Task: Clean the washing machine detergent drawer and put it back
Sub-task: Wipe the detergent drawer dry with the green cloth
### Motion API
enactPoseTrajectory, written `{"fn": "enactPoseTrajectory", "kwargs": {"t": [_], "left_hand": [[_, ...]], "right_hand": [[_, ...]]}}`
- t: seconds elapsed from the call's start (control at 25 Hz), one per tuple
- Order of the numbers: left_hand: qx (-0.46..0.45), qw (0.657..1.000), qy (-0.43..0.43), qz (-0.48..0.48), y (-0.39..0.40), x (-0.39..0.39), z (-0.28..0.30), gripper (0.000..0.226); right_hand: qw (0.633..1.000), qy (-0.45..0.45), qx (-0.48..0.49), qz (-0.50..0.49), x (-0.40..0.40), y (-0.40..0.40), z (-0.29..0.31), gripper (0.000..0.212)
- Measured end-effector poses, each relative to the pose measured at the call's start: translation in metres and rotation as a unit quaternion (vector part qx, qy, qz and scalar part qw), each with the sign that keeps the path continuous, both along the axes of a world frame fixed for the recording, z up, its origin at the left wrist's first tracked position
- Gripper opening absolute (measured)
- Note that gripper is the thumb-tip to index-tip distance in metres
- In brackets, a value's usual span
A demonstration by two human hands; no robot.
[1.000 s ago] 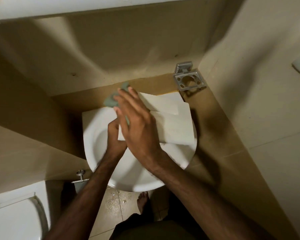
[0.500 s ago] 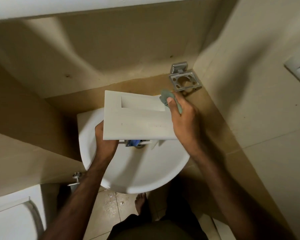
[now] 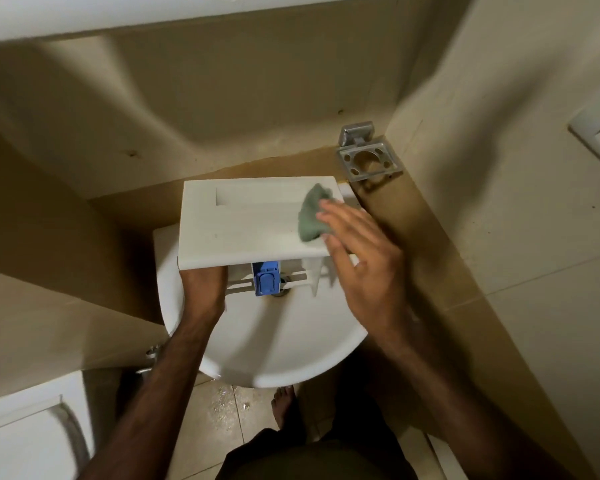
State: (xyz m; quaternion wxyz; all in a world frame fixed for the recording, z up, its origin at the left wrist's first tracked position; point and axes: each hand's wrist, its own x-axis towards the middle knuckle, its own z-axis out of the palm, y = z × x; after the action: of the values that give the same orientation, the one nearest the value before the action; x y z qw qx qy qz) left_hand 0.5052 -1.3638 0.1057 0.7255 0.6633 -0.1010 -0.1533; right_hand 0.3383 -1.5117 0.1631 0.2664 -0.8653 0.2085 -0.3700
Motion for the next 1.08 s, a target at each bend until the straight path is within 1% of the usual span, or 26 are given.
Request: {"fn": "enactPoseTrajectory", "kwargs": {"t": [0.04,0.08,0.12,0.16,0.2,0.24,0.28,0.32,0.36,0.44,0.48,0.52,0.56,0.64,0.72,0.8,0.88,0.96,1.0,1.08], "left_hand": [[0.005,1.0,0.005,0.0,0.0,0.001,-0.001,0.029],[0.011,1.0,0.008,-0.001,0.001,-0.001,0.006,0.031],[0.016,1.0,0.012,0.0,0.001,-0.002,0.009,0.039],[0.023,1.0,0.011,0.002,0.002,-0.003,0.011,0.049],[0.034,0.999,0.01,0.005,0.002,-0.004,0.01,0.05],[0.044,0.999,0.01,0.009,0.001,-0.006,0.011,0.045],[0.041,0.999,0.022,0.015,-0.001,-0.007,0.011,0.041],[0.033,0.998,0.048,0.016,-0.002,-0.007,0.012,0.039],[0.026,0.996,0.086,0.016,-0.004,-0.006,0.015,0.037],[0.026,0.988,0.15,-0.003,-0.007,-0.004,0.02,0.026],[0.027,0.984,0.174,-0.021,-0.007,-0.005,0.024,0.019],[0.028,0.979,0.197,-0.037,-0.008,-0.006,0.029,0.014],[0.028,0.975,0.215,-0.051,-0.009,-0.007,0.033,0.011],[0.038,0.968,0.234,-0.08,-0.008,-0.008,0.038,0.014],[0.046,0.963,0.24,-0.112,-0.007,-0.009,0.043,0.025],[0.038,0.957,0.25,-0.141,-0.006,-0.006,0.049,0.036],[0.016,0.947,0.274,-0.165,-0.002,0.0,0.048,0.059],[-0.028,0.928,0.317,-0.192,0.0,0.002,0.044,0.081],[-0.053,0.92,0.335,-0.197,0.0,0.003,0.041,0.085],[-0.091,0.908,0.358,-0.197,0.001,0.0,0.037,0.085]], "right_hand": [[0.997,0.013,-0.04,0.064,-0.002,0.011,0.0,0.031],[0.992,0.036,-0.075,0.097,-0.005,0.019,0.005,0.031],[0.991,0.058,-0.07,0.104,-0.005,0.011,0.006,0.031],[0.994,0.082,-0.051,0.06,0.001,-0.004,0.006,0.03],[0.995,0.094,-0.028,-0.012,0.007,-0.022,0.005,0.027],[0.991,0.092,-0.007,-0.101,0.014,-0.041,0.006,0.023],[0.981,0.067,0.04,-0.176,0.017,-0.057,0.006,0.023],[0.969,0.03,0.11,-0.22,0.017,-0.068,0.004,0.023],[0.955,-0.008,0.175,-0.239,0.016,-0.073,-0.001,0.024],[0.92,-0.017,0.321,-0.224,0.01,-0.063,-0.017,0.02],[0.893,-0.014,0.402,-0.201,0.007,-0.053,-0.027,0.019],[0.868,-0.007,0.462,-0.182,0.006,-0.041,-0.036,0.018],[0.855,0.006,0.488,-0.173,0.007,-0.029,-0.041,0.018],[0.864,0.02,0.474,-0.167,0.015,-0.013,-0.044,0.018],[0.89,0.056,0.412,-0.186,0.023,-0.003,-0.037,0.025],[0.903,0.077,0.381,-0.184,0.026,0.003,-0.036,0.029],[0.908,0.083,0.375,-0.166,0.028,0.005,-0.039,0.027],[0.914,0.087,0.366,-0.152,0.03,0.005,-0.041,0.027],[0.919,0.087,0.357,-0.144,0.03,0.006,-0.042,0.027],[0.928,0.086,0.339,-0.129,0.028,0.009,-0.041,0.028]]}}
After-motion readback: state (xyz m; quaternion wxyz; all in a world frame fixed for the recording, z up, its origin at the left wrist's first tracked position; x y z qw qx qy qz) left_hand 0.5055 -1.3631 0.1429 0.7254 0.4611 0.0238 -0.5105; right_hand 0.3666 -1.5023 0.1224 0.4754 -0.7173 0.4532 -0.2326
